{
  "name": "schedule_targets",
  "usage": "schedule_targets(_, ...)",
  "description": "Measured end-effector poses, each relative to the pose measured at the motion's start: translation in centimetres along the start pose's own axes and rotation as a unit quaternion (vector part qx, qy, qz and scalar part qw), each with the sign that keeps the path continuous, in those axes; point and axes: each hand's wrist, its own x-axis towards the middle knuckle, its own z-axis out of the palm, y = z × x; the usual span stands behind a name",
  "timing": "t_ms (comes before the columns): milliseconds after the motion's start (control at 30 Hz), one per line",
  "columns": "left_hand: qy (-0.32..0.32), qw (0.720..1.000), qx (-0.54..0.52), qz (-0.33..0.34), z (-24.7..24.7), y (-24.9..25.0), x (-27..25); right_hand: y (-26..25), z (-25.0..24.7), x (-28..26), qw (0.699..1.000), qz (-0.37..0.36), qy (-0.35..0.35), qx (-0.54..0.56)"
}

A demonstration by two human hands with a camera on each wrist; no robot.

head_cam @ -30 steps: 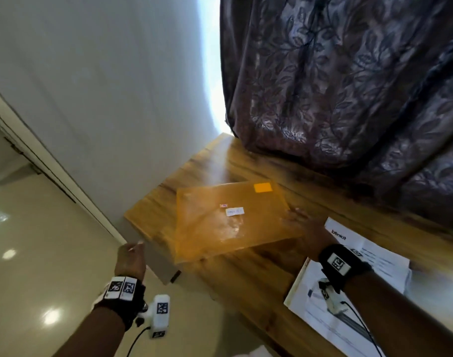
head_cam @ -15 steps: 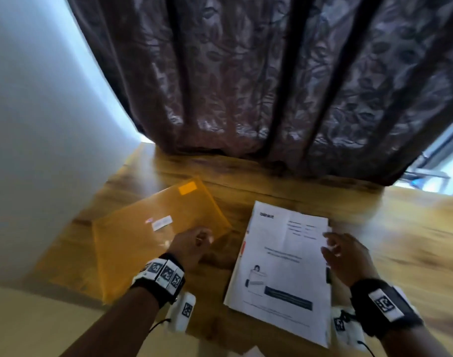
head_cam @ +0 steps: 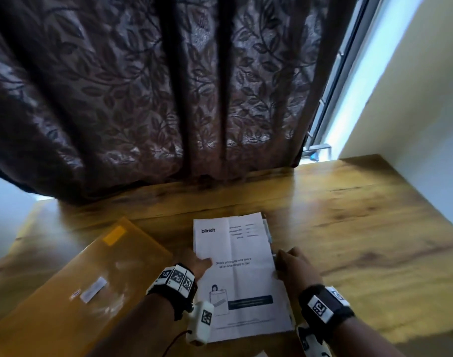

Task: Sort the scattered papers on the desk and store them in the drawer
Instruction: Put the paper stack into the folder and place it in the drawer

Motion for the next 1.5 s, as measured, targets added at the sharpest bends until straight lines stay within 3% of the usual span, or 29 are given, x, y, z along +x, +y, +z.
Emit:
schedule_targets(167,-0.028,0.999,-0.042,0.004,0.1,0.1,0.7,-0.9,0.0,-0.7,0.999,0.031,0.004,-0.018)
schedule_targets(300,-0.014,0.993,-0.087,0.079,0.2,0.5,-0.1,-0.3,0.3,-0.7,0.999,0.042,-0.008,0.005)
schedule_targets(367,-0.003,0.985,-0.109,0.131,-0.4,1.0,-0.9,0.0,0.0,-0.8,0.992,0.067,0.008,0.111)
schedule_targets(400,-0.001,0.980,-0.121,0.155,-0.9,1.5,-1.3,0.1,-0.5,-0.9,0.976,0.081,0.023,0.203)
schedule_targets(467,-0.022,0.965,-0.162,0.204,-2.2,2.4,-2.5,-0.8,-2.1,-1.5,0.916,0.078,0.041,0.391)
schedule_targets(500,-0.042,0.956,-0.188,0.223,-2.8,2.9,-3.2,-1.3,-3.1,-1.7,0.895,0.065,0.049,0.438)
schedule_targets(600,-0.093,0.929,-0.256,0.251,-4.6,4.4,-4.9,-3.1,-5.9,-3.0,0.866,0.010,0.093,0.492)
schedule_targets(667,-0.086,0.920,-0.281,0.260,-5.3,4.9,-5.7,-4.2,-6.8,-3.6,0.842,-0.026,0.115,0.527)
schedule_targets(733,-0.089,0.916,-0.276,0.276,-5.2,4.8,-5.5,-4.6,-6.9,-3.9,0.847,-0.042,0.117,0.517)
schedule_targets(867,-0.110,0.935,-0.234,0.243,-4.1,3.4,-5.2,-3.3,-5.1,-4.1,0.888,-0.020,0.059,0.457)
schedule_targets(933,-0.128,0.925,-0.267,0.236,-3.7,2.7,-5.5,-2.6,-4.2,-4.3,0.895,-0.015,0.043,0.443)
schedule_targets(1100,-0.083,0.927,-0.268,0.250,-3.9,2.1,-5.6,-2.8,-3.9,-4.6,0.889,-0.033,0.027,0.455)
schedule_targets(1267,-0.081,0.941,-0.219,0.246,-5.2,1.6,-5.5,-3.9,-3.8,-3.9,0.896,-0.063,0.020,0.439)
schedule_targets(1433,-0.108,0.963,-0.161,0.186,-7.5,-1.8,-4.9,-5.1,-1.6,-2.5,0.904,-0.062,0.025,0.423)
schedule_targets(1500,-0.053,0.982,-0.105,0.148,-8.9,-4.1,-5.0,-5.1,-0.2,-1.6,0.902,-0.034,0.032,0.429)
